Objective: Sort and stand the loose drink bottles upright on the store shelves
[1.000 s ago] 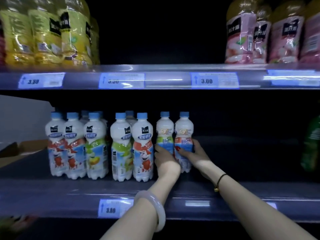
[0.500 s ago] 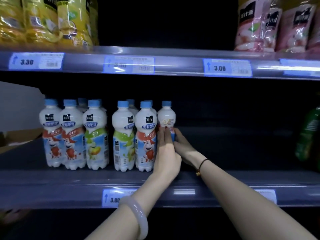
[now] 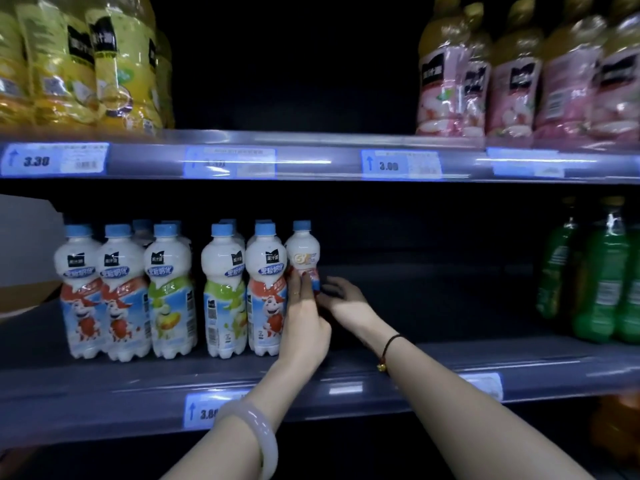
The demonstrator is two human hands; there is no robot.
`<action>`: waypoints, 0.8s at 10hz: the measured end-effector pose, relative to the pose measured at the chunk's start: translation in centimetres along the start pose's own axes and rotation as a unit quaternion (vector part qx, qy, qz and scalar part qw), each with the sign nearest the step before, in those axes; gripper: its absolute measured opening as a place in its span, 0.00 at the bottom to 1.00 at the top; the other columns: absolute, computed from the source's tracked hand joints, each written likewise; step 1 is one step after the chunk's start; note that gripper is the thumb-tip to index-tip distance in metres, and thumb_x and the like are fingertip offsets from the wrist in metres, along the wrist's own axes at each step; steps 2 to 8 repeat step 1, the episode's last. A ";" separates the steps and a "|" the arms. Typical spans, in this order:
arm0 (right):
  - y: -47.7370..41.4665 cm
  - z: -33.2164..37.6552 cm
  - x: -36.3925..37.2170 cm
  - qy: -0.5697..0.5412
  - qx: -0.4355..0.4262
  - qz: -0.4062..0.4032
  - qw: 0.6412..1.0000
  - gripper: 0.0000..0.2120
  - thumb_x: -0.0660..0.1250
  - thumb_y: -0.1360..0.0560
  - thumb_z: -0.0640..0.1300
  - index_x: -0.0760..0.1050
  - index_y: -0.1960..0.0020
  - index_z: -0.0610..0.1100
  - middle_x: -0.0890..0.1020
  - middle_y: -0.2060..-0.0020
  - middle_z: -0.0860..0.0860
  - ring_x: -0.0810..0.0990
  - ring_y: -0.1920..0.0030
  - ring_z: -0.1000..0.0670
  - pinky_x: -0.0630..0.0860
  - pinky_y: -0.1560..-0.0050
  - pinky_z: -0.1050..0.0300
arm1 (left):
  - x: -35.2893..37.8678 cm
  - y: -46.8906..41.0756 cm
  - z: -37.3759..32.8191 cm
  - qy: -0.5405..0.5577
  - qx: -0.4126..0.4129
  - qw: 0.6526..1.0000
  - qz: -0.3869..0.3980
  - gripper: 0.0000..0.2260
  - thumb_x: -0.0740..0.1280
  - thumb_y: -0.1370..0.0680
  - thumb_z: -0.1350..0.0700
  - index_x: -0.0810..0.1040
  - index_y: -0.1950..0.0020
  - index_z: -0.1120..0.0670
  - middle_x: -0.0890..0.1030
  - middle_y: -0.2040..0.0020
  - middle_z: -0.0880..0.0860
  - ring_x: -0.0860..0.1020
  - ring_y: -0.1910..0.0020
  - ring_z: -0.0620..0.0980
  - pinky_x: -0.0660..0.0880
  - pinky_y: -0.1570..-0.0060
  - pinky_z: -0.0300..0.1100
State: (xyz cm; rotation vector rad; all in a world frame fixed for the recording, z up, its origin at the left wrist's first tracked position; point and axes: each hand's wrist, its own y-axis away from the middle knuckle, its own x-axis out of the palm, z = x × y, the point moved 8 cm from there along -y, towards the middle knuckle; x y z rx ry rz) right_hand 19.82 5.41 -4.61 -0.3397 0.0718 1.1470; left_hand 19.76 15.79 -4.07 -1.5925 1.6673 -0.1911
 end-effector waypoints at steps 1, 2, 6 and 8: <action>1.3 0.7 -1.6 -0.002 -0.018 -0.007 1.000 0.22 0.64 0.24 0.34 0.66 0.31 0.35 0.73 0.34 0.38 0.73 0.34 0.43 0.69 0.40 0.60 | -0.7 0.7 -2.1 -0.041 0.001 0.999 0.001 0.32 0.56 0.27 0.70 0.54 0.24 0.56 0.56 0.23 0.56 0.59 0.26 0.55 0.58 0.29 0.39; 1.3 0.7 -1.6 -0.002 -0.018 -0.007 1.000 0.22 0.64 0.24 0.34 0.66 0.31 0.35 0.73 0.34 0.38 0.73 0.34 0.43 0.69 0.40 0.60 | -0.7 0.7 -2.1 -0.041 0.001 0.999 0.001 0.32 0.56 0.27 0.70 0.54 0.24 0.56 0.56 0.23 0.56 0.59 0.26 0.55 0.58 0.29 0.39; 1.3 0.7 -1.6 -0.002 -0.018 -0.007 1.000 0.22 0.64 0.24 0.34 0.66 0.31 0.35 0.73 0.34 0.38 0.73 0.34 0.43 0.69 0.40 0.60 | -0.7 0.7 -2.1 -0.041 0.001 0.999 0.001 0.32 0.56 0.27 0.70 0.54 0.24 0.56 0.56 0.23 0.56 0.59 0.26 0.55 0.58 0.29 0.39; 1.3 0.7 -1.6 -0.002 -0.018 -0.007 1.000 0.22 0.64 0.24 0.34 0.66 0.31 0.35 0.73 0.34 0.38 0.73 0.34 0.43 0.69 0.40 0.60 | -0.7 0.7 -2.1 -0.041 0.001 0.999 0.001 0.32 0.56 0.27 0.70 0.54 0.24 0.56 0.56 0.23 0.56 0.59 0.26 0.55 0.58 0.29 0.39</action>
